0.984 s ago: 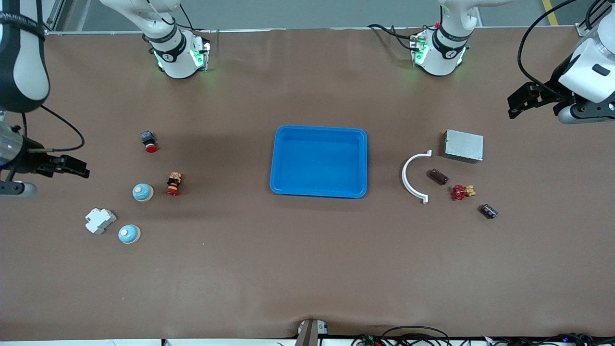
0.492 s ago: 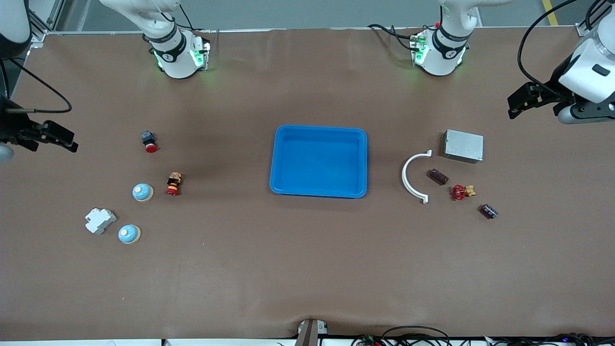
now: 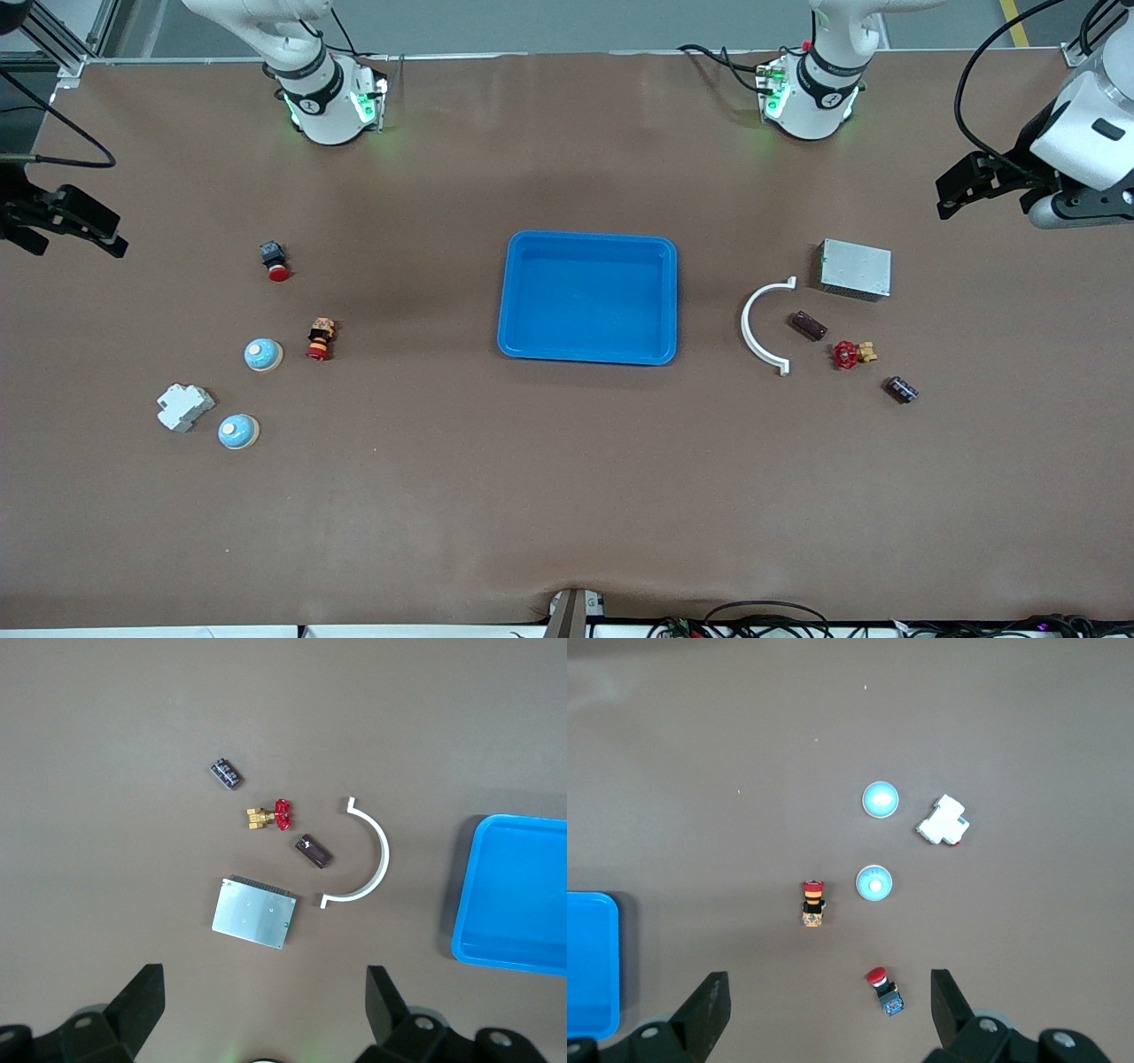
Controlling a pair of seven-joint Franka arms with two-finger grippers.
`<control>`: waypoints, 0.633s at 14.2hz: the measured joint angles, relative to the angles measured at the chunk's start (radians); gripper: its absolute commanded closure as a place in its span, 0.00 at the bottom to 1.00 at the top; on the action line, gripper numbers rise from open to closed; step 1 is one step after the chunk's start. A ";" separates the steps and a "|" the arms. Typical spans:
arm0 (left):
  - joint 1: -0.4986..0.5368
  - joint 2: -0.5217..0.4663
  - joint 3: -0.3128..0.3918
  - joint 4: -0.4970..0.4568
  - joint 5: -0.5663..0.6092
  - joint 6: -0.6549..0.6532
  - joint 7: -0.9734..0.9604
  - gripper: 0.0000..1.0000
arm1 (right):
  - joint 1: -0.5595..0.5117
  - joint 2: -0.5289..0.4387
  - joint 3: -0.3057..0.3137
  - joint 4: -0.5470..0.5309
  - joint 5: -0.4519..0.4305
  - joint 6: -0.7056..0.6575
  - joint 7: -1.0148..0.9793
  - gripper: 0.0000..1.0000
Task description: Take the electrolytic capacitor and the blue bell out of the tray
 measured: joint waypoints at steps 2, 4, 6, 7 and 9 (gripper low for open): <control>0.000 0.000 0.000 0.000 0.000 0.000 0.000 0.00 | 0.000 0.002 0.000 0.016 0.000 -0.002 0.000 0.00; 0.000 0.000 0.000 0.000 0.000 0.000 0.000 0.00 | 0.000 0.008 -0.001 0.024 0.002 -0.016 0.001 0.00; 0.000 0.000 0.000 0.000 0.000 0.000 0.000 0.00 | 0.000 0.022 -0.002 0.041 0.009 -0.056 0.004 0.00; 0.000 0.000 0.000 0.000 0.000 0.000 0.000 0.00 | 0.000 0.033 -0.003 0.056 0.009 -0.083 0.005 0.00; 0.000 0.000 0.000 0.000 0.000 0.000 0.000 0.00 | 0.000 0.059 -0.004 0.091 0.008 -0.138 0.005 0.00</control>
